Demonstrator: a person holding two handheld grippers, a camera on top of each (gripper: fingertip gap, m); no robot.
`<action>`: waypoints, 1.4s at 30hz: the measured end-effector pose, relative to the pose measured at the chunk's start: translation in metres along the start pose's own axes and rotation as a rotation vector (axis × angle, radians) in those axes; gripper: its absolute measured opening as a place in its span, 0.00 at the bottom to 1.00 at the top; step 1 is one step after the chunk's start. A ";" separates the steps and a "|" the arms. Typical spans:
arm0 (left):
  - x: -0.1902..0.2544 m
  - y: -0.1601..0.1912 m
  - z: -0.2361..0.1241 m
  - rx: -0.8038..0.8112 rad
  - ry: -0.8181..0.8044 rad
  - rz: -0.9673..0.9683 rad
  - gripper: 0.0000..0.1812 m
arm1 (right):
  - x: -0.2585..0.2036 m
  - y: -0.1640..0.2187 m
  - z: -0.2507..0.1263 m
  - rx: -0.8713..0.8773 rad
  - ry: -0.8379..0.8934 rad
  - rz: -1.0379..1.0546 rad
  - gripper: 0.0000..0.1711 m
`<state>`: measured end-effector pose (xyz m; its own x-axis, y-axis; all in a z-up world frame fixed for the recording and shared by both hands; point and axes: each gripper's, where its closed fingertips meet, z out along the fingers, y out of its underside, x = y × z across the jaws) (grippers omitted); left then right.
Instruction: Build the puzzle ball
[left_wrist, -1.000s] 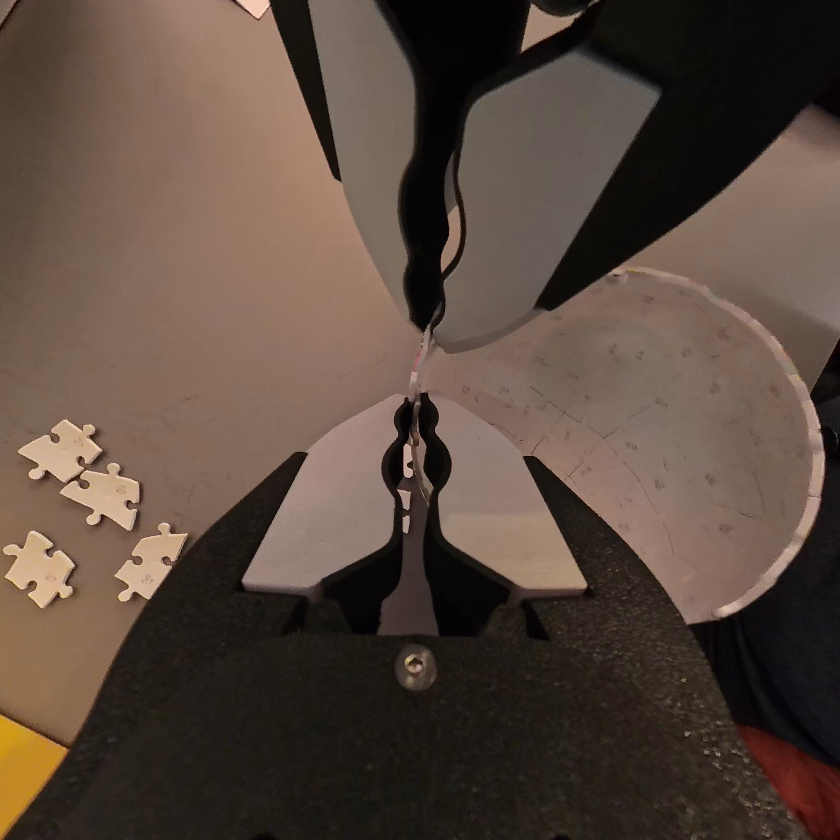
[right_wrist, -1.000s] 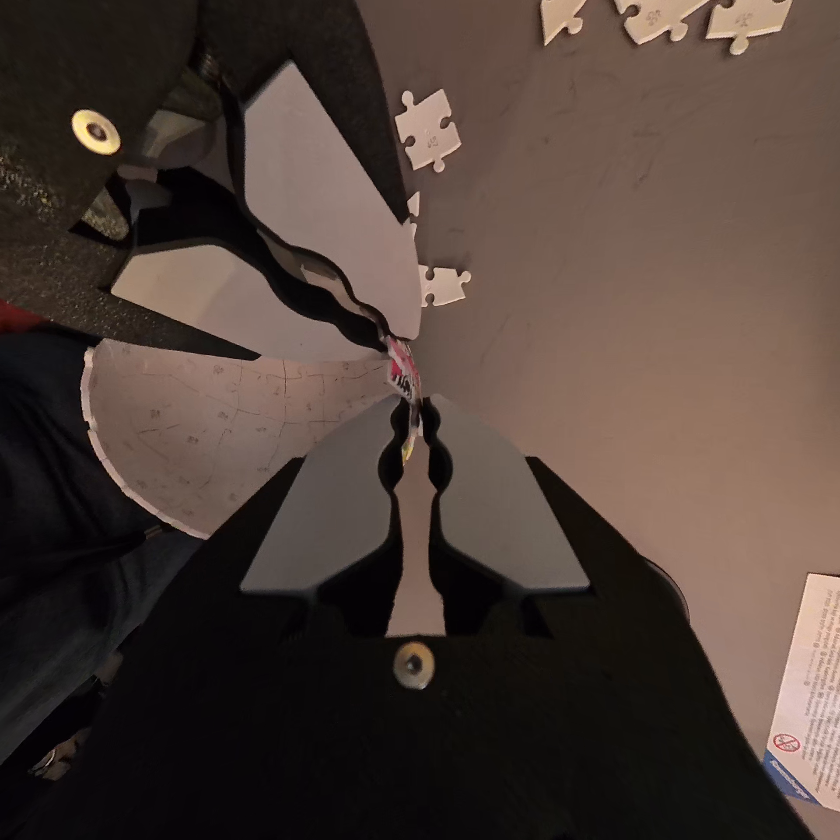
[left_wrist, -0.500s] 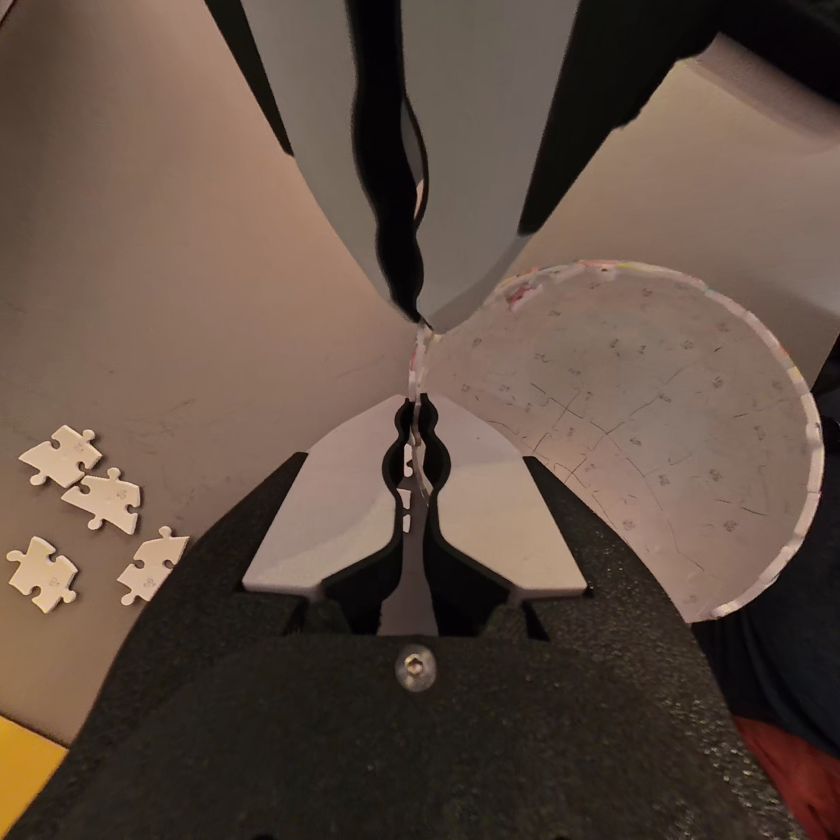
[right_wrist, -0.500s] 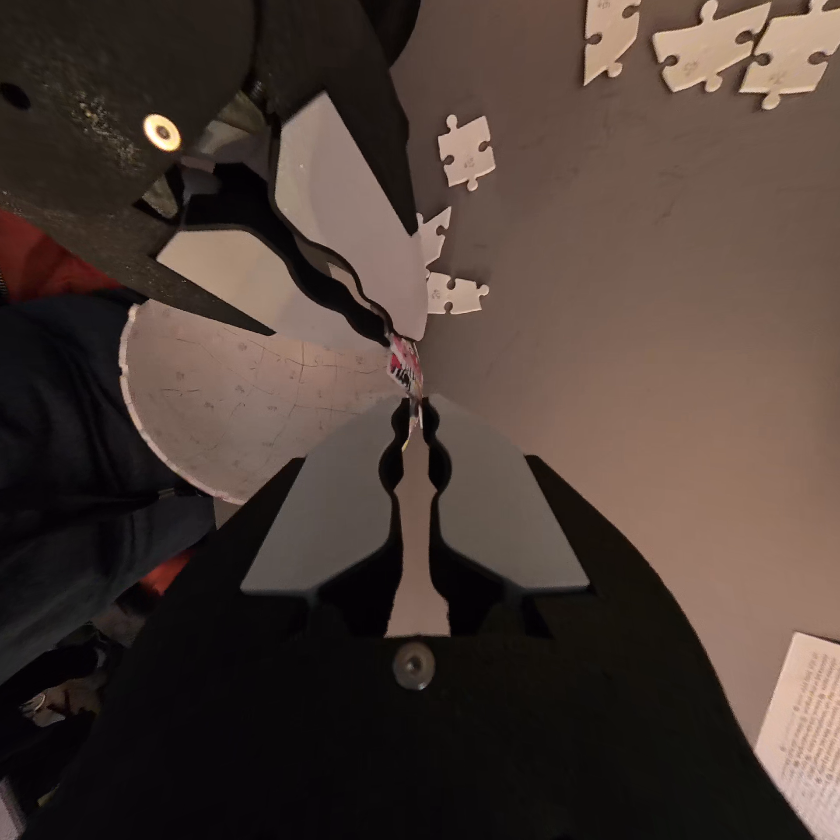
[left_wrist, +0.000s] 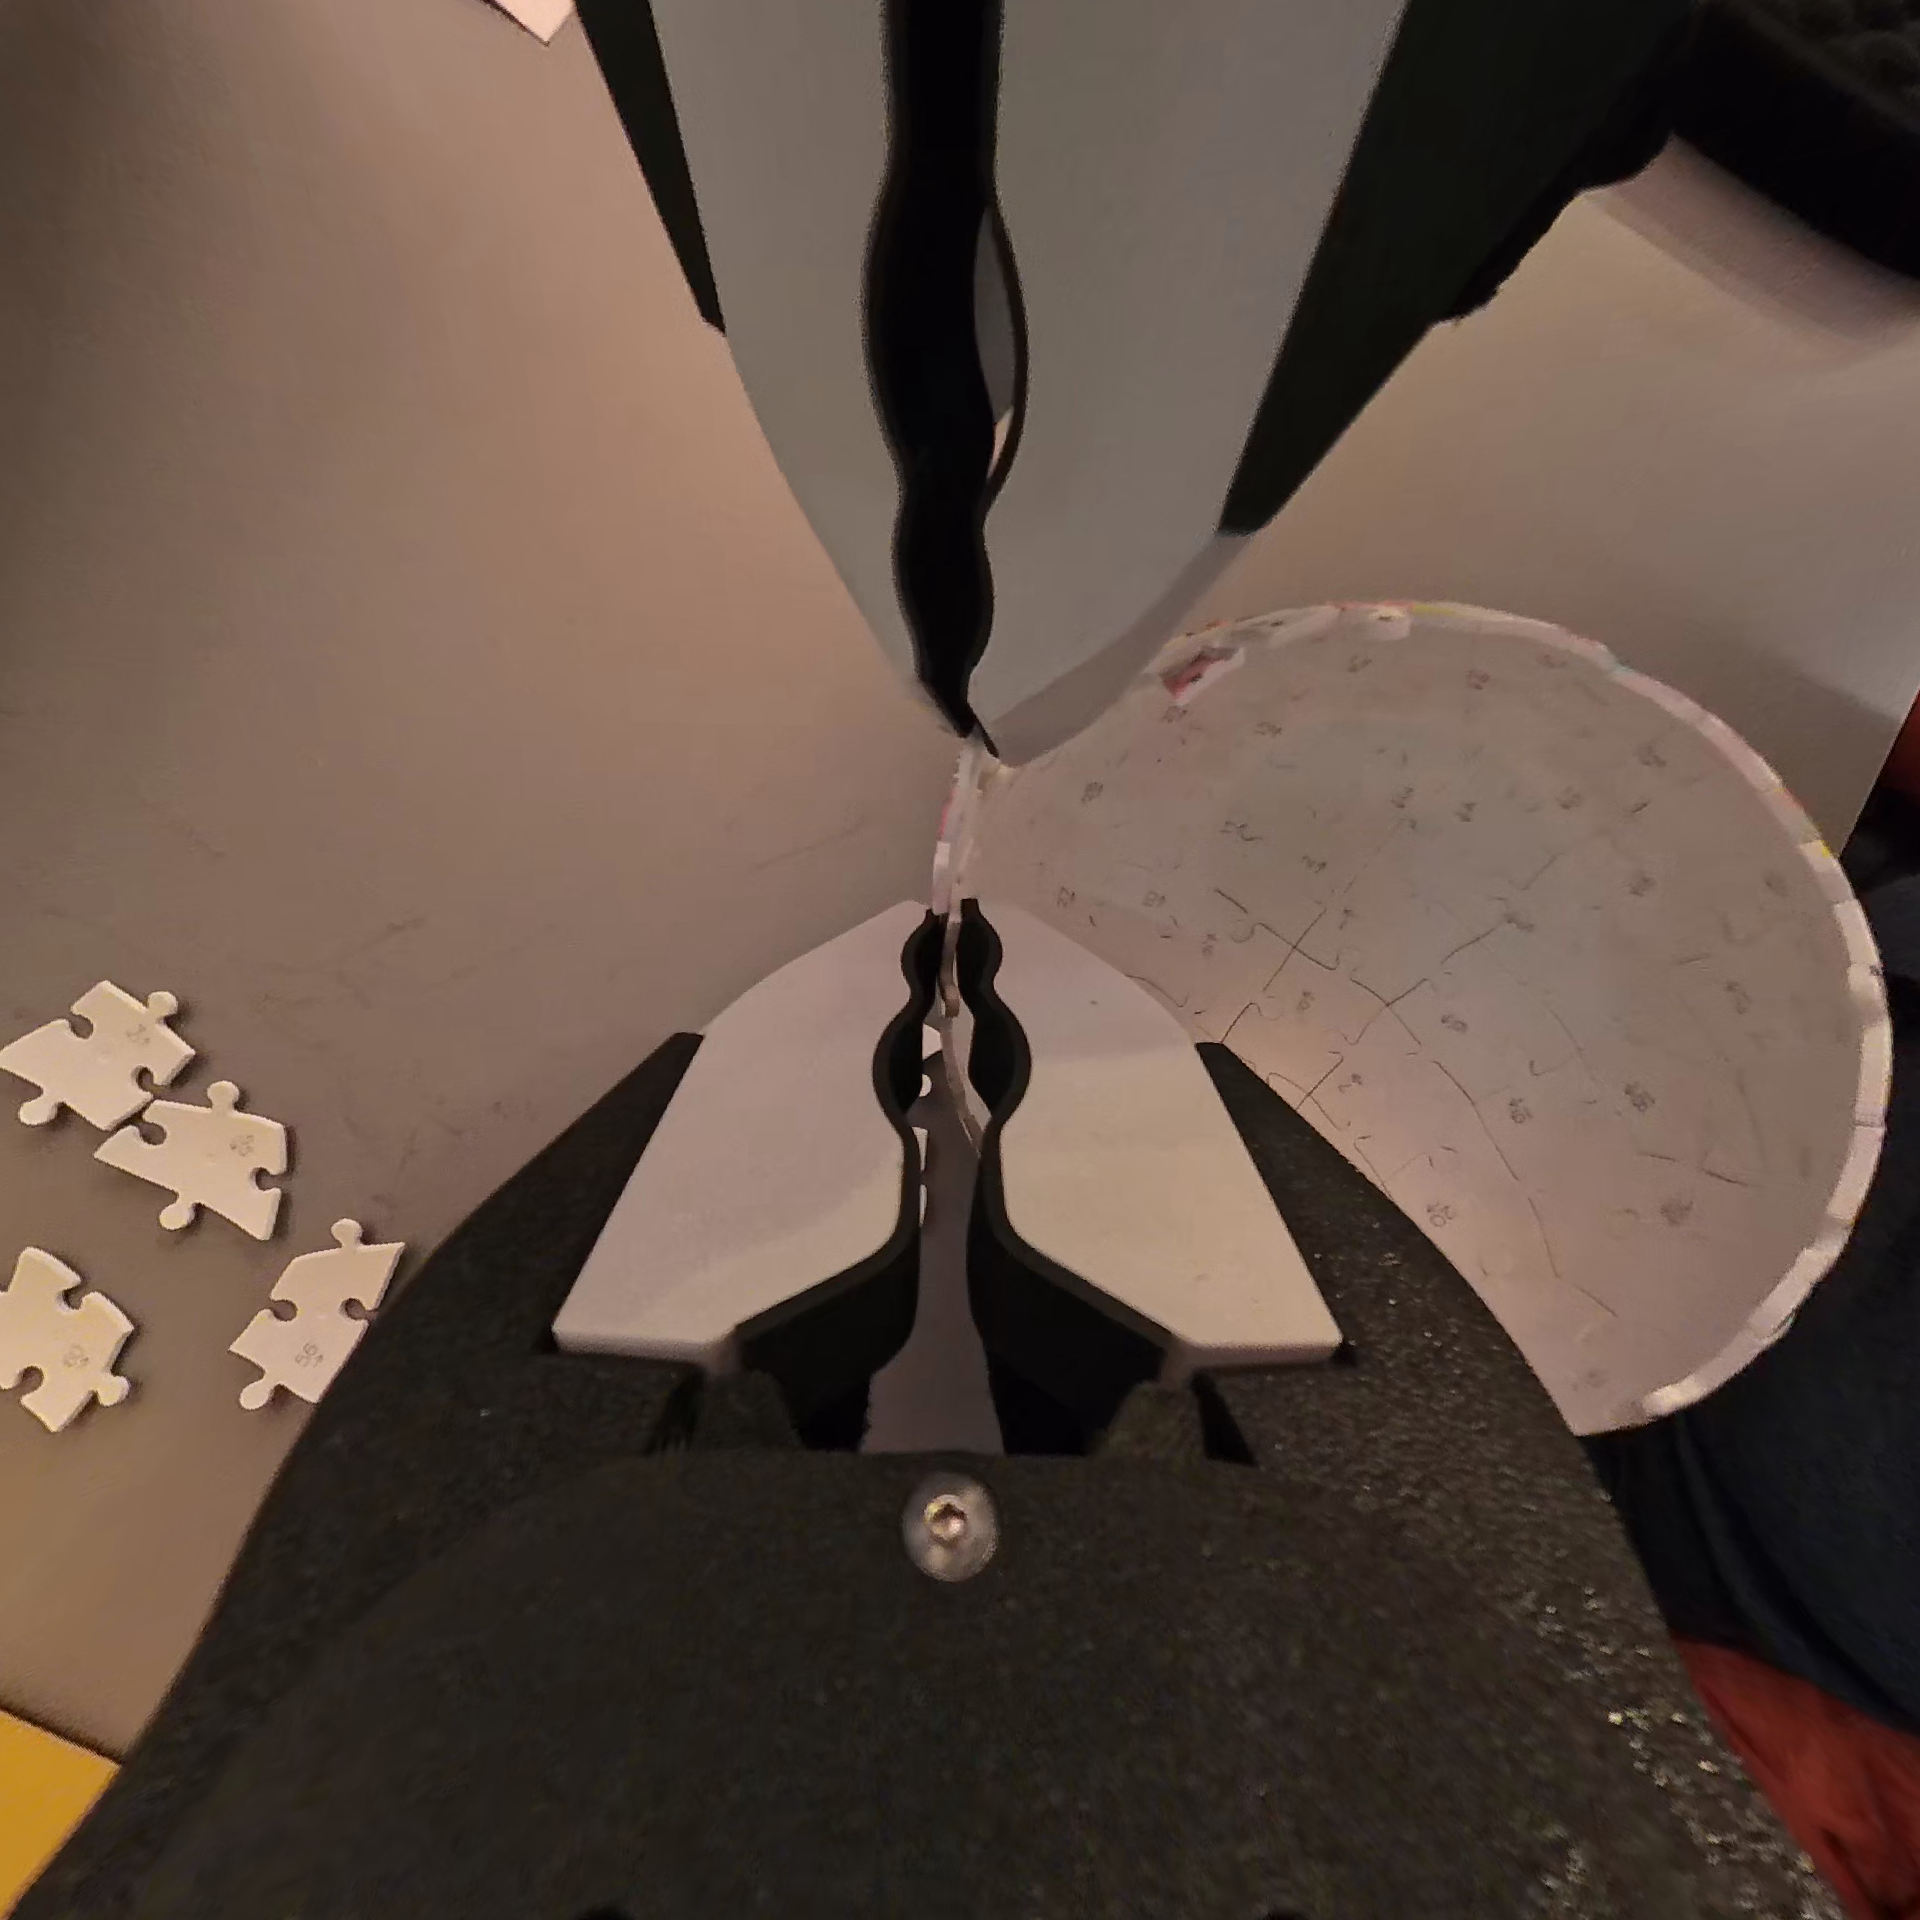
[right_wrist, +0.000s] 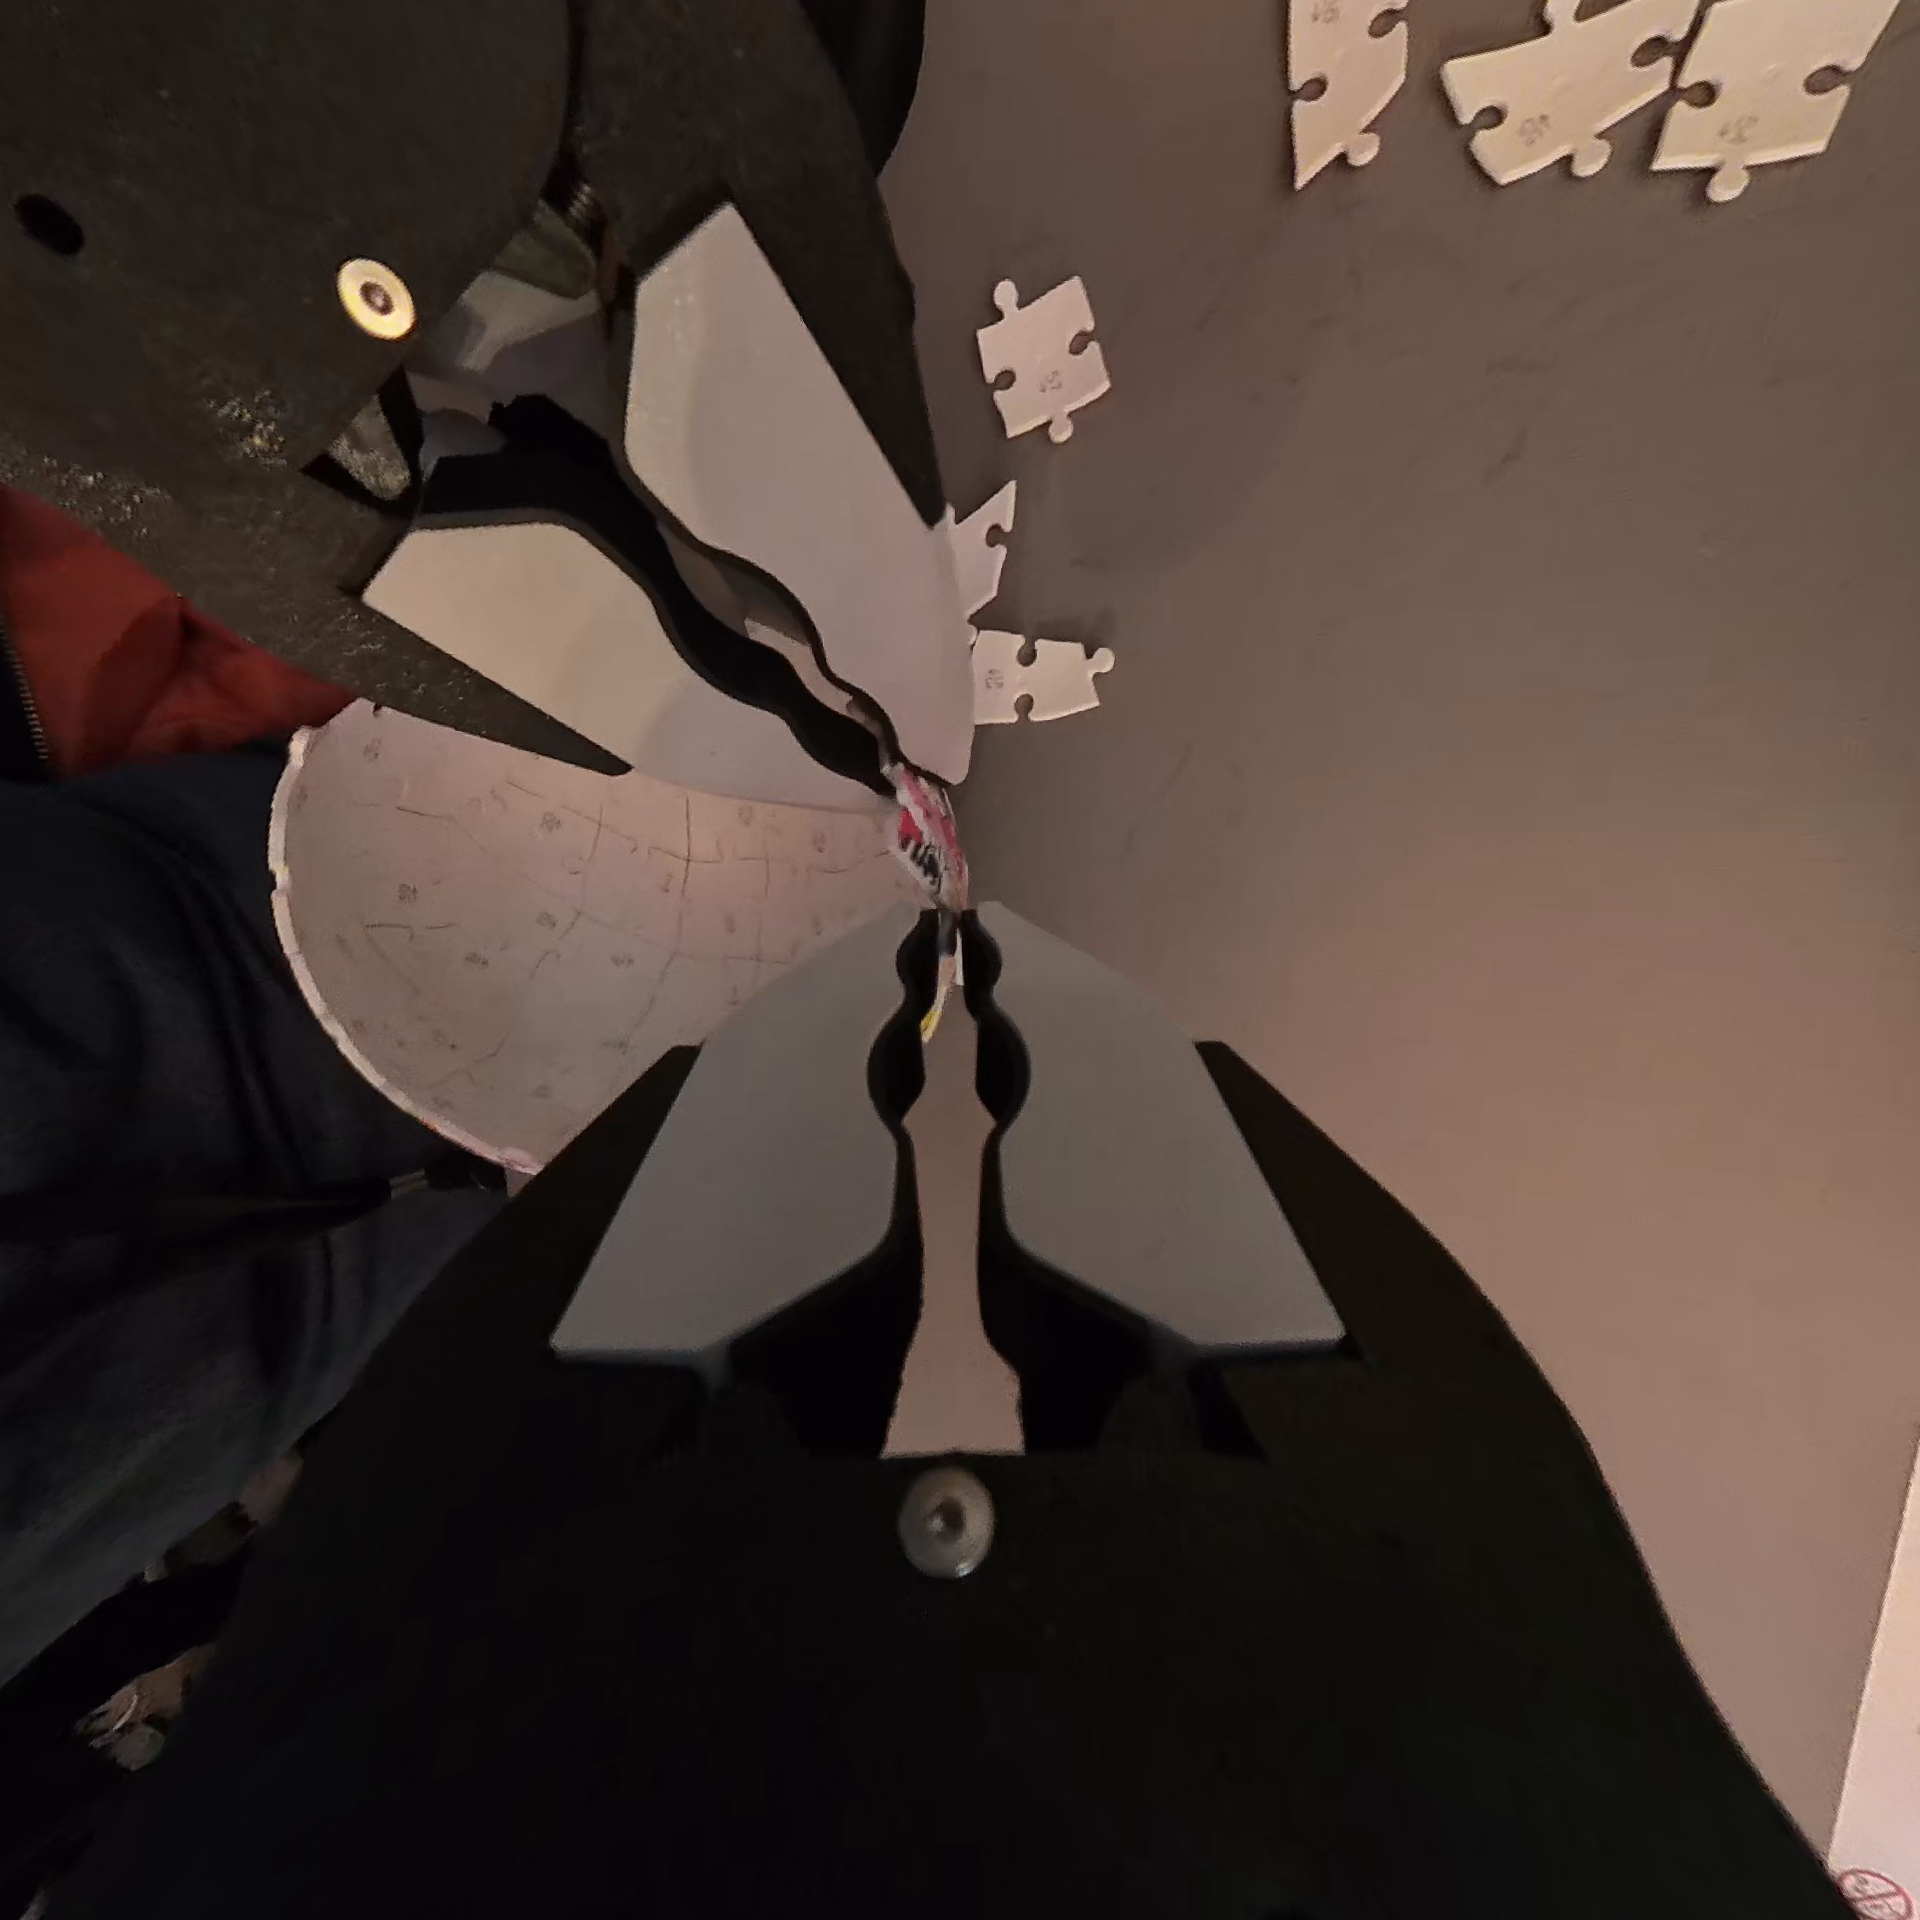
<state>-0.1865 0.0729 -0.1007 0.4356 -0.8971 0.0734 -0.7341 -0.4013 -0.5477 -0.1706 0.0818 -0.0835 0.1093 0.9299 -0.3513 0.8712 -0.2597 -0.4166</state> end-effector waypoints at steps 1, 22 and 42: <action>0.000 0.000 0.000 0.001 0.002 -0.001 0.02 | 0.000 0.000 0.000 -0.002 0.004 -0.005 0.03; 0.011 -0.021 0.009 0.001 0.030 0.151 0.16 | -0.004 0.007 -0.003 0.001 0.004 -0.007 0.03; 0.018 -0.019 0.010 0.002 0.100 0.206 0.03 | -0.014 0.021 -0.036 0.270 -0.007 -0.016 0.08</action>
<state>-0.1598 0.0664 -0.0969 0.2226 -0.9740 0.0422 -0.8013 -0.2074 -0.5612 -0.1367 0.0725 -0.0565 0.0923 0.9329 -0.3482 0.7134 -0.3059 -0.6305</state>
